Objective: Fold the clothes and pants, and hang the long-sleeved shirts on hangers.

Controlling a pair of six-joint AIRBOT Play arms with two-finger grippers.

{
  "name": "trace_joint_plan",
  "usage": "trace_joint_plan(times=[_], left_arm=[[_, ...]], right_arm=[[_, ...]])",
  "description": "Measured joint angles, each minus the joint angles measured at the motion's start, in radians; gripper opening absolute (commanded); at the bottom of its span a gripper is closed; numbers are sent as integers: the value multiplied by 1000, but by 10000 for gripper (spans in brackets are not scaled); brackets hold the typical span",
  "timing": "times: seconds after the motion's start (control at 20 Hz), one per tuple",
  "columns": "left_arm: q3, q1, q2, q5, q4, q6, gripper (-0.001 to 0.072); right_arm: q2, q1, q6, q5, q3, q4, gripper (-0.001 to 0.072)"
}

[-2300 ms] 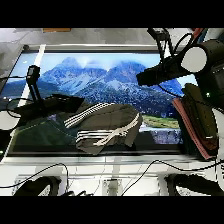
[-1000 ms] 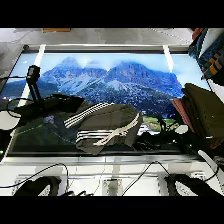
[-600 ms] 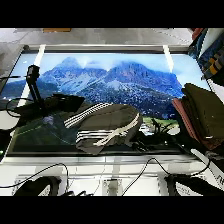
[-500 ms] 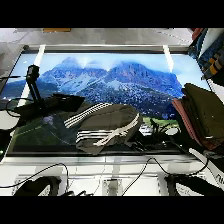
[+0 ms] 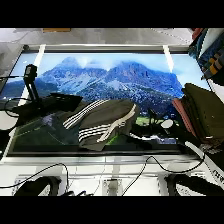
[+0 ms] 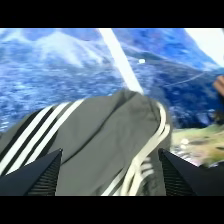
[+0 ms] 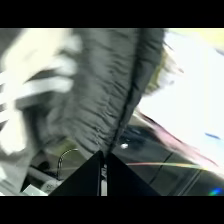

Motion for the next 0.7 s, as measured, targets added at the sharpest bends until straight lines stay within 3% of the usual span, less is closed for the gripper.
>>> trace_joint_plan(times=[0.4, 0.7], left_arm=[[-112, 176, 6, -303, 95, -59, 685], [-392, 168, 6, -340, 83, -67, 685]], right_arm=[[82, 1, -6, 22, 161, -93, 17], [97, 2, -6, 34, 179, -106, 17]])
